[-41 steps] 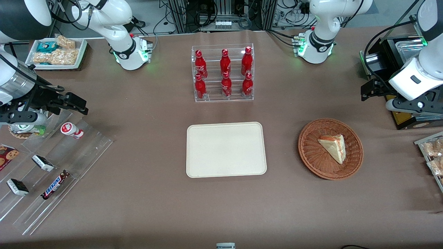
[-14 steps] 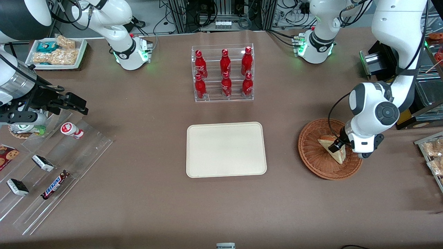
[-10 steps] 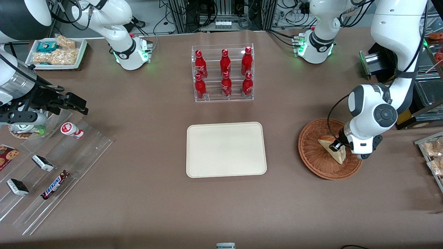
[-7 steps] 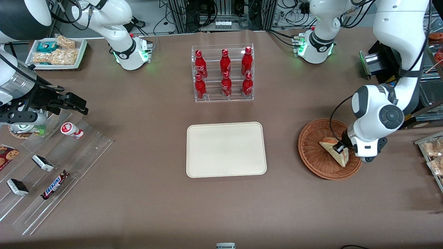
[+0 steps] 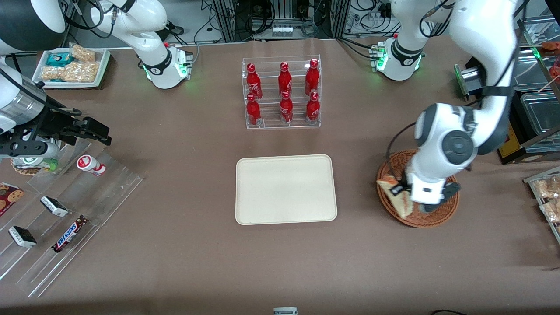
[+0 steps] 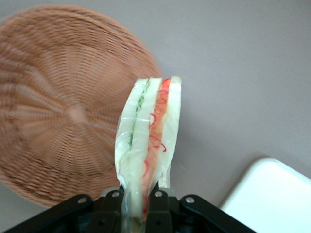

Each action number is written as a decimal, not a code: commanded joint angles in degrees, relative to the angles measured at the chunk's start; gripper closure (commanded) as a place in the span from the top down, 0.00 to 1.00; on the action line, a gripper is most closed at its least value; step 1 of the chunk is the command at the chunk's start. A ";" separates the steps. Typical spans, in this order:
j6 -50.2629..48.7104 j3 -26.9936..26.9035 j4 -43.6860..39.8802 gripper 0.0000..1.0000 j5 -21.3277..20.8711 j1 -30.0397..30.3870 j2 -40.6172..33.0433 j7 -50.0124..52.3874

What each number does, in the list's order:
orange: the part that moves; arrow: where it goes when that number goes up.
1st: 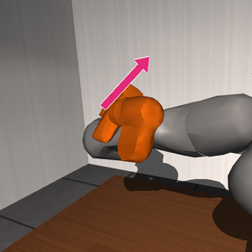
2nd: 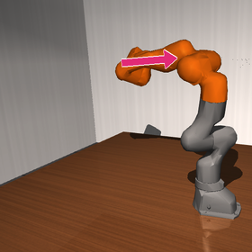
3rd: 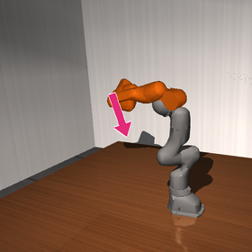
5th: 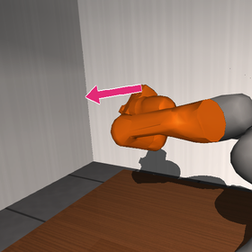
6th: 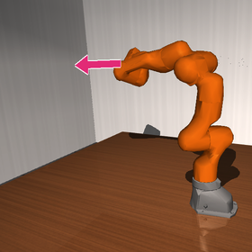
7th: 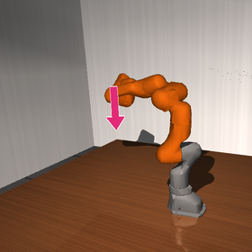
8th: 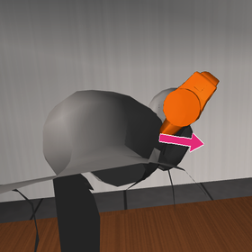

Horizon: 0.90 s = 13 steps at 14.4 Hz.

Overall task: Place sandwich from basket to tray
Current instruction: 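Lift the sandwich and carry it with the left gripper over the tray, then lower the sandwich onto the tray and open the left gripper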

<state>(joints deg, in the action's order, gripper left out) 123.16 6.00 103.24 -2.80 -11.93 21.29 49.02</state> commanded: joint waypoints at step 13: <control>6.30 -1.08 -23.33 0.05 -6.16 -27.53 22.64 4.95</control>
<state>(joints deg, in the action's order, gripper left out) 129.13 5.89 84.16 -7.46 -37.24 40.74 52.62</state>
